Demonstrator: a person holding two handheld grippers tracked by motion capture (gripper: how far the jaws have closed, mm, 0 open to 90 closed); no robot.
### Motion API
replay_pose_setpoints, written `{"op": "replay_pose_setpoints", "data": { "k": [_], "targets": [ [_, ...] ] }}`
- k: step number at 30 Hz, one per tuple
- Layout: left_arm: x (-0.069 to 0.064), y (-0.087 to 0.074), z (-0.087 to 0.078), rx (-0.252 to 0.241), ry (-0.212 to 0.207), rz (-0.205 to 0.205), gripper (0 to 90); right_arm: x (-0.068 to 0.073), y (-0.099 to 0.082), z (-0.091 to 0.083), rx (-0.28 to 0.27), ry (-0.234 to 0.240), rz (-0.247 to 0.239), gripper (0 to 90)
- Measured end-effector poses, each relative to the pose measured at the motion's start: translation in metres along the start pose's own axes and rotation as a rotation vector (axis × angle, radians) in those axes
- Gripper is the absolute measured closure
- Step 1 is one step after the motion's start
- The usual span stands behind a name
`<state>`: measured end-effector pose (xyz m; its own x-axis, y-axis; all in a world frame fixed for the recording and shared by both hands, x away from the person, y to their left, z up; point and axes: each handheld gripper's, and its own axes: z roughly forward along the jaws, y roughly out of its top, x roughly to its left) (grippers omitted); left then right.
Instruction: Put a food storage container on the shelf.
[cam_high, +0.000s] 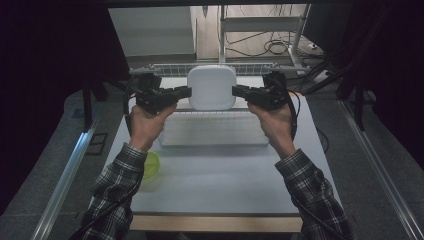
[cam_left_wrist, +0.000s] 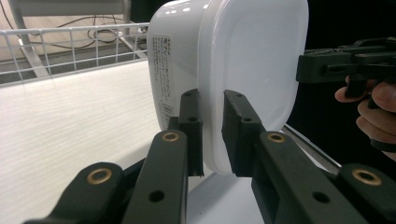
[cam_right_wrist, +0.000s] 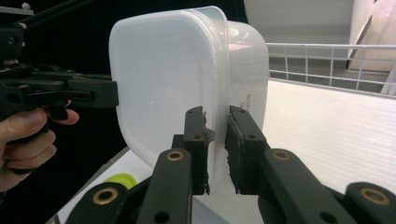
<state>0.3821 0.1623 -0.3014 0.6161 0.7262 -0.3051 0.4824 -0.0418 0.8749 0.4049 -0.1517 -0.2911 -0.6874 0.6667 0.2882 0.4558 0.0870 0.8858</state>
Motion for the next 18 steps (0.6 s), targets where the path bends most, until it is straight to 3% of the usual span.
{"op": "replay_pose_setpoints", "data": {
  "k": [11, 18],
  "targets": [
    [0.015, 0.001, 0.019, 0.017, -0.003, -0.044, 78.8, -0.018, 0.004, 0.017, 0.028, -0.023, 0.037, 78.0],
    [0.021, -0.001, 0.024, 0.011, -0.005, -0.054, 77.5, -0.021, 0.004, 0.023, 0.043, -0.037, 0.039, 77.2]
  ]
}}
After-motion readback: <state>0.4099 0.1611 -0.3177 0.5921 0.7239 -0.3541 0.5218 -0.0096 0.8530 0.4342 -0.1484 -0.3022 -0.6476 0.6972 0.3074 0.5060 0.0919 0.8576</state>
